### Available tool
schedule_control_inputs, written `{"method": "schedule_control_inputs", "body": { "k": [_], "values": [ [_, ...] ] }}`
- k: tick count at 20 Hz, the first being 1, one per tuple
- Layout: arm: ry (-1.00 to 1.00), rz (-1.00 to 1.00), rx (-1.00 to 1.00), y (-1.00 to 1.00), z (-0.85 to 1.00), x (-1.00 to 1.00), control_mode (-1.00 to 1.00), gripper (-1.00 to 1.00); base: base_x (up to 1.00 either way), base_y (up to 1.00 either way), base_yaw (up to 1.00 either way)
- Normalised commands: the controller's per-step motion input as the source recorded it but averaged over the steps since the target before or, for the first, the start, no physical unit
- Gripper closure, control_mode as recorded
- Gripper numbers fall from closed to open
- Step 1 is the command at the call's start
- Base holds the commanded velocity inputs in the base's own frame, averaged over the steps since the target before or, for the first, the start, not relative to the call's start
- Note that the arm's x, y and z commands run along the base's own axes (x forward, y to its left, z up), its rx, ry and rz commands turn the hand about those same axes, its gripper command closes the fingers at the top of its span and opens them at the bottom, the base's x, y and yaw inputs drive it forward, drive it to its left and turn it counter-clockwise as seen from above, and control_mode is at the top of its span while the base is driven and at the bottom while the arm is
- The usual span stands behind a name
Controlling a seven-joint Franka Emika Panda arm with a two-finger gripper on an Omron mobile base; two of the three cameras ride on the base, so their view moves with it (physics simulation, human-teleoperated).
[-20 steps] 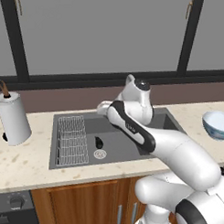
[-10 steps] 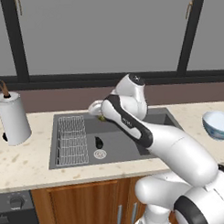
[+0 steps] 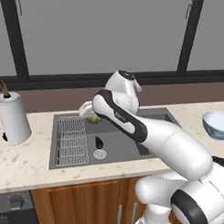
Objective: Remove the squash and eggplant from the sink. Then move the bowl and cup from the counter to the sink for washing.
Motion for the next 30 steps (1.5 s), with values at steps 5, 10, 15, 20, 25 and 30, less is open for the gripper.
{"method": "schedule_control_inputs", "body": {
  "k": [5,10,15,20,25,30],
  "values": [
    [0.06,0.09,-0.11,0.38,0.01,-0.20,-1.00,1.00,0.00,0.00,0.00],
    [0.04,0.04,-0.13,0.42,0.00,-0.16,-1.00,1.00,0.00,0.00,0.00],
    [0.01,0.04,-0.07,0.46,-0.01,-0.10,-1.00,1.00,0.00,0.00,0.00],
    [0.02,0.05,-0.02,0.44,-0.05,-0.11,-1.00,1.00,0.00,0.00,0.00],
    [0.01,0.03,-0.01,0.45,-0.10,-0.06,-1.00,1.00,0.00,0.00,0.00],
    [-0.01,0.01,-0.01,0.44,-0.19,-0.01,-1.00,1.00,0.00,0.00,0.00]
  ]
}}
